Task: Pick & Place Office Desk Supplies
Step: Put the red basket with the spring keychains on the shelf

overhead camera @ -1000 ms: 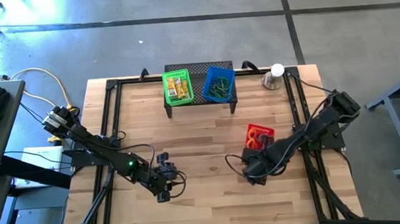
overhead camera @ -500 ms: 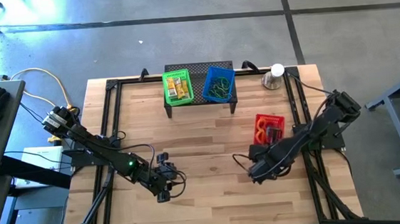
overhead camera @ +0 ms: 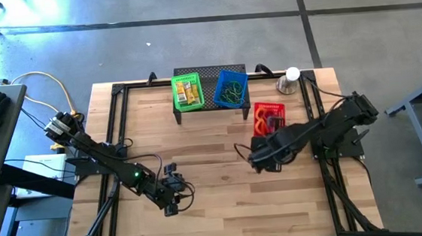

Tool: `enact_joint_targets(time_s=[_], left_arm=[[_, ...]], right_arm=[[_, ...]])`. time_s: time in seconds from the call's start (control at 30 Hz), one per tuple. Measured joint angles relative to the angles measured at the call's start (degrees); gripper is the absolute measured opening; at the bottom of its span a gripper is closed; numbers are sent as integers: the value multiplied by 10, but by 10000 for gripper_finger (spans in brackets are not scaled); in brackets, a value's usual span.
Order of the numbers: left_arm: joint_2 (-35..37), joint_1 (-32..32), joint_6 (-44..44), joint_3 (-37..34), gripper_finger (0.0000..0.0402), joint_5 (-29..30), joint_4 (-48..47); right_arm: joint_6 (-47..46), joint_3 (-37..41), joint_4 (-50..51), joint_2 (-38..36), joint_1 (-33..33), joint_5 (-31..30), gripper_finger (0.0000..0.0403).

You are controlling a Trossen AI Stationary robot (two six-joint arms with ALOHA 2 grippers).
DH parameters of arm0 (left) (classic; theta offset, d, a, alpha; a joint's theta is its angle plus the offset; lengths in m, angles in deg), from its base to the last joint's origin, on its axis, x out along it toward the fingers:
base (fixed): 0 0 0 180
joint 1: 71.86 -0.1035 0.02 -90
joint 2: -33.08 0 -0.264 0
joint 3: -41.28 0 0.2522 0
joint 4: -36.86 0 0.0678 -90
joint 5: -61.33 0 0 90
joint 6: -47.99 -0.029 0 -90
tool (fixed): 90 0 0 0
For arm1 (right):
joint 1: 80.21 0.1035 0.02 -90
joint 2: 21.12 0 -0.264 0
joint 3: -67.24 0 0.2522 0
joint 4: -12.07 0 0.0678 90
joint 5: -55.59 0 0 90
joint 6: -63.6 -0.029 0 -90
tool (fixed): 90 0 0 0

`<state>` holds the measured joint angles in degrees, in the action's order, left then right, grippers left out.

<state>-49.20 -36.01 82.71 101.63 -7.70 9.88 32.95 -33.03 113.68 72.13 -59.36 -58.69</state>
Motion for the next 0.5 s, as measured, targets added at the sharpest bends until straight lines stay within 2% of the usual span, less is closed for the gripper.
enact_joint_targets(time_s=[0.2, 0.37, 0.5], left_arm=[[0, -1, -73, 0, 170, 2, 0], [19, -46, -143, 0, 170, 3, -1], [60, -98, -217, 0, 170, 0, -6]], right_arm=[[41, 0, 0, 0, -45, 4, 3], [68, 0, 1, -1, -67, 3, 3], [87, 0, 3, -6, -81, -2, 3]])
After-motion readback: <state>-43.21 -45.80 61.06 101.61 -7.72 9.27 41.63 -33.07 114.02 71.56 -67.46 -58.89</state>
